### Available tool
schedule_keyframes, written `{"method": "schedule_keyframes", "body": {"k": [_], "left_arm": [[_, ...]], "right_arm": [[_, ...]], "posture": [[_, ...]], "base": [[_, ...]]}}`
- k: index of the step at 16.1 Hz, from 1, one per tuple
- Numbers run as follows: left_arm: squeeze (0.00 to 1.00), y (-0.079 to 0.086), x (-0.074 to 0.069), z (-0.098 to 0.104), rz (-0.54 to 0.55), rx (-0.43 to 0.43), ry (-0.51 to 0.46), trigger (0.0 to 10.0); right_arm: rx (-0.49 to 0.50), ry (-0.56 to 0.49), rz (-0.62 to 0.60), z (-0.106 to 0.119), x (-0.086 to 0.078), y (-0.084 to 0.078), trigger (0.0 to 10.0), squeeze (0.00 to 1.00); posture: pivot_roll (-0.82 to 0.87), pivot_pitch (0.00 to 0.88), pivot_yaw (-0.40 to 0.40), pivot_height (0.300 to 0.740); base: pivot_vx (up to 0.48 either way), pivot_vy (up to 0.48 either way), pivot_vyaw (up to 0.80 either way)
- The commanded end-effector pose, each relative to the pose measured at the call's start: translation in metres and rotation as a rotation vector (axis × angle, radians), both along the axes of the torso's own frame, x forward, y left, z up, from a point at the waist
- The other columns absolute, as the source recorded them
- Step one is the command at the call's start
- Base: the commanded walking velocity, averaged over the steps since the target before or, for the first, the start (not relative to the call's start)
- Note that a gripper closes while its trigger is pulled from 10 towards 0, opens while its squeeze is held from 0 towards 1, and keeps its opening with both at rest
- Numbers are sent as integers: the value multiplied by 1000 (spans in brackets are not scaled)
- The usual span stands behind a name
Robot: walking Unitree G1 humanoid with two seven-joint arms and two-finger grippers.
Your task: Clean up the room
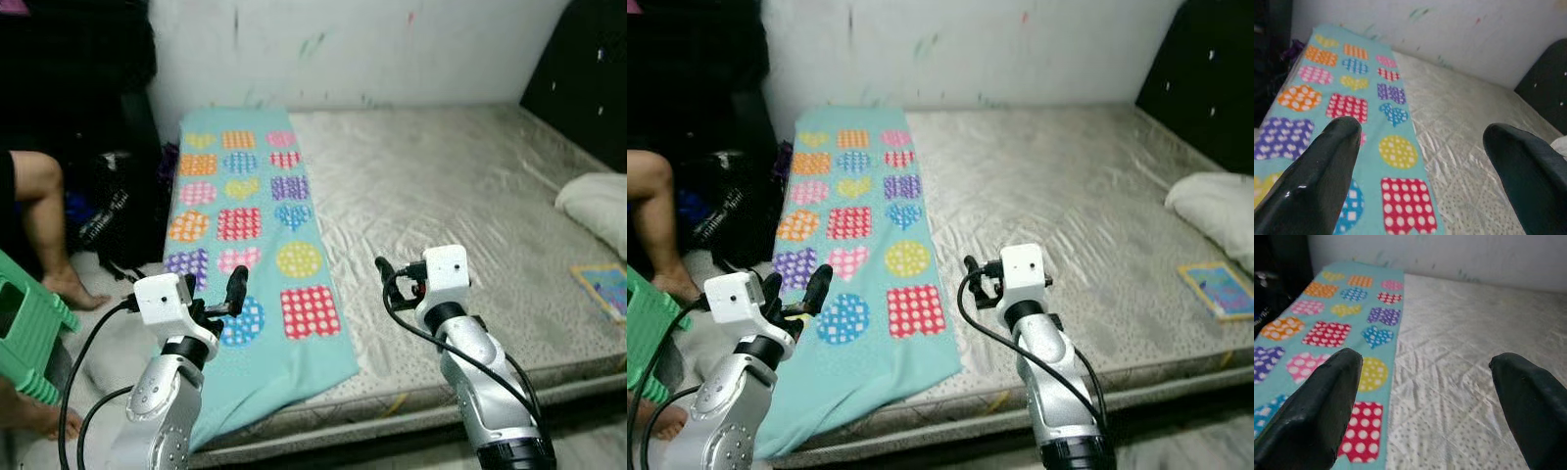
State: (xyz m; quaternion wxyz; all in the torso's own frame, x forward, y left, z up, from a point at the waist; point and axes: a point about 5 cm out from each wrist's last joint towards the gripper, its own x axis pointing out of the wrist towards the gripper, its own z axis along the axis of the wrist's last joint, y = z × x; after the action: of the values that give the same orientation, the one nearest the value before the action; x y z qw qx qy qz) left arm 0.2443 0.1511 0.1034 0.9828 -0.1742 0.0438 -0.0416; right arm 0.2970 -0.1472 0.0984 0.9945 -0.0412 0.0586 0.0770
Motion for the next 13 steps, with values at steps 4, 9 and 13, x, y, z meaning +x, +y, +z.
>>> {"method": "schedule_keyframes", "body": {"k": [4, 9, 13], "left_arm": [[0, 0, 2, -3, -7, 24, 17, 10000], [0, 1, 4, -8, -1, 39, 42, 10000], [0, 8, 7, -15, 27, 43, 66, 10000]], "right_arm": [[-4, -6, -12, 2, 4, -1, 10000, 0], [-33, 47, -25, -7, 2, -3, 10000, 0], [-70, 134, -22, -20, 0, -5, 10000, 0]], "posture": [[-87, 0, -20, 740], [-88, 0, -22, 740], [-99, 0, -20, 740]], "base": [[0, 0, 0], [0, 0, 0], [0, 0, 0]]}}
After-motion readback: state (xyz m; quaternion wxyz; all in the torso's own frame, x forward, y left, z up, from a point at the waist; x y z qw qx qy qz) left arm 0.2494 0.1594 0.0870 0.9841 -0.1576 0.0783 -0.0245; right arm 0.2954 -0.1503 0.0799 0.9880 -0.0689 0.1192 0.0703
